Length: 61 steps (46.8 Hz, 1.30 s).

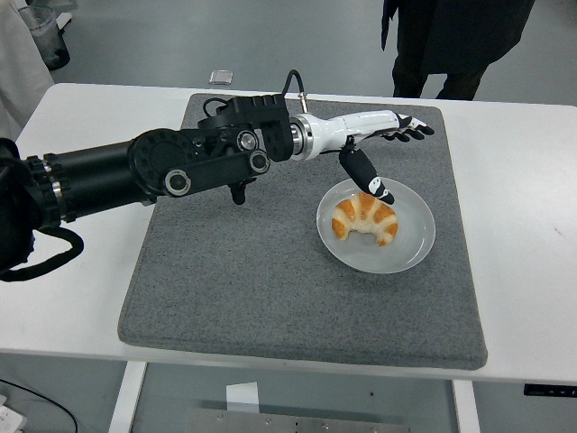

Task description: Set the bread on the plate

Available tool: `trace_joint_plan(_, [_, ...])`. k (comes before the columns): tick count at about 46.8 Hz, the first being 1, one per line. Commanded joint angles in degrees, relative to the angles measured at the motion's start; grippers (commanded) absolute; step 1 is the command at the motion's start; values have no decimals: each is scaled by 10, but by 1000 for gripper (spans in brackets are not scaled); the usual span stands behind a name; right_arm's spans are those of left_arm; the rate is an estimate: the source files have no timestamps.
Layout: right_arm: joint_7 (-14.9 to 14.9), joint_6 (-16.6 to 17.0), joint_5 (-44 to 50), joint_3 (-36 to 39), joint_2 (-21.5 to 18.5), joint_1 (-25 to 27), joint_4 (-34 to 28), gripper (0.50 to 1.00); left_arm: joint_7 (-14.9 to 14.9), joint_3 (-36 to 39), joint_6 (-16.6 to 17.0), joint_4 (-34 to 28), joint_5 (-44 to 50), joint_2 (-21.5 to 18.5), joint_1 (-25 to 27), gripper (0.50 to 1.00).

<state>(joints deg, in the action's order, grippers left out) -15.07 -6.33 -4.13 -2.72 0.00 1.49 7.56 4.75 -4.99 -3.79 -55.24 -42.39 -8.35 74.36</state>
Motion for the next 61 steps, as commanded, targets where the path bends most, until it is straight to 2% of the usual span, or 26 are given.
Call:
trace_joint_plan(1, [0,1,0,0,0,0,0,932,0,-1,-1,1,50,-10,2,996])
trace_joint_plan(18, [0,0,0,0,0,0,0,932,-1,-68,0,4,88,-65,2,996])
trace_joint_plan(29, [0,0,0,0,0,0,0,932,-1,-97,-6,14,218,-114,-4,996])
trace_joint_plan(41, [0,0,0,0,0,0,0,932,-3,-99,-55,53,302,-150,-8,999])
trace_joint_plan(50, [0,0,0,0,0,0,0,932,-4,-100,-121,96,396,-180,-27,999])
trace_joint_plan(61, [0,0,0,0,0,0,0,932,-4,-125,-179,148,463,-200,-38,999])
